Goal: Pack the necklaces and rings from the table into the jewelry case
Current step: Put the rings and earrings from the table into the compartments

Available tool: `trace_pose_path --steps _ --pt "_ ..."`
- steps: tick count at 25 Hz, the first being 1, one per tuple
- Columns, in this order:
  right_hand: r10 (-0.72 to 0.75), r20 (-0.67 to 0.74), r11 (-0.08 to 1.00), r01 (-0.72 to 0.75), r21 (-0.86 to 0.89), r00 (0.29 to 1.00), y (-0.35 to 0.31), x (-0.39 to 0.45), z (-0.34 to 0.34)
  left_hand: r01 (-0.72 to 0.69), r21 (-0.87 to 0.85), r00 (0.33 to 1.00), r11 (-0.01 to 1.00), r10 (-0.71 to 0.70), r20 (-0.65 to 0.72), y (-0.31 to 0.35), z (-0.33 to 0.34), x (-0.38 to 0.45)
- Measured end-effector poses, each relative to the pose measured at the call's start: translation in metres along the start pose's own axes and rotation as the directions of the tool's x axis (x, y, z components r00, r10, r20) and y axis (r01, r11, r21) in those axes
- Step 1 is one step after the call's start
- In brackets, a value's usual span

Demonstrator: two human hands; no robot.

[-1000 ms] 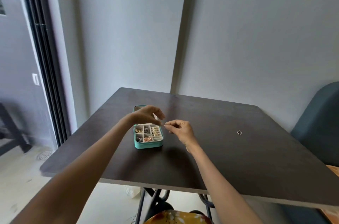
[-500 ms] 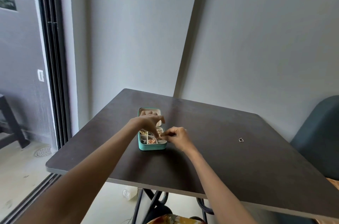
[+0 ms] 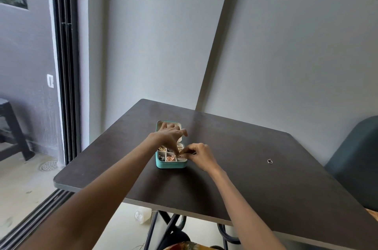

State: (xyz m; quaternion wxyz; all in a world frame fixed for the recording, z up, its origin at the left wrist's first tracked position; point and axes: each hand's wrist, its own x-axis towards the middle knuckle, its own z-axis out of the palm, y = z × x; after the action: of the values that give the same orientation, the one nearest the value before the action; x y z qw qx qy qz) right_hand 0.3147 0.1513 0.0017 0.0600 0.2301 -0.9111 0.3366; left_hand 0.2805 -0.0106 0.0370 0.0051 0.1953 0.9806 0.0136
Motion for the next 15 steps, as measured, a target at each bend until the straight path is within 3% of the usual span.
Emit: trace_pose_path --steps 9,15 --pt "0.055 -0.14 0.987 -0.033 0.16 0.989 0.015 -0.008 0.012 -0.021 0.031 1.0 0.999 0.021 0.014 -0.001 -0.001 0.001" --pt "0.006 -0.046 0.999 -0.003 0.051 0.999 0.013 -0.003 0.006 -0.032 0.097 0.996 0.995 0.04 -0.078 0.001 -0.003 -0.004"
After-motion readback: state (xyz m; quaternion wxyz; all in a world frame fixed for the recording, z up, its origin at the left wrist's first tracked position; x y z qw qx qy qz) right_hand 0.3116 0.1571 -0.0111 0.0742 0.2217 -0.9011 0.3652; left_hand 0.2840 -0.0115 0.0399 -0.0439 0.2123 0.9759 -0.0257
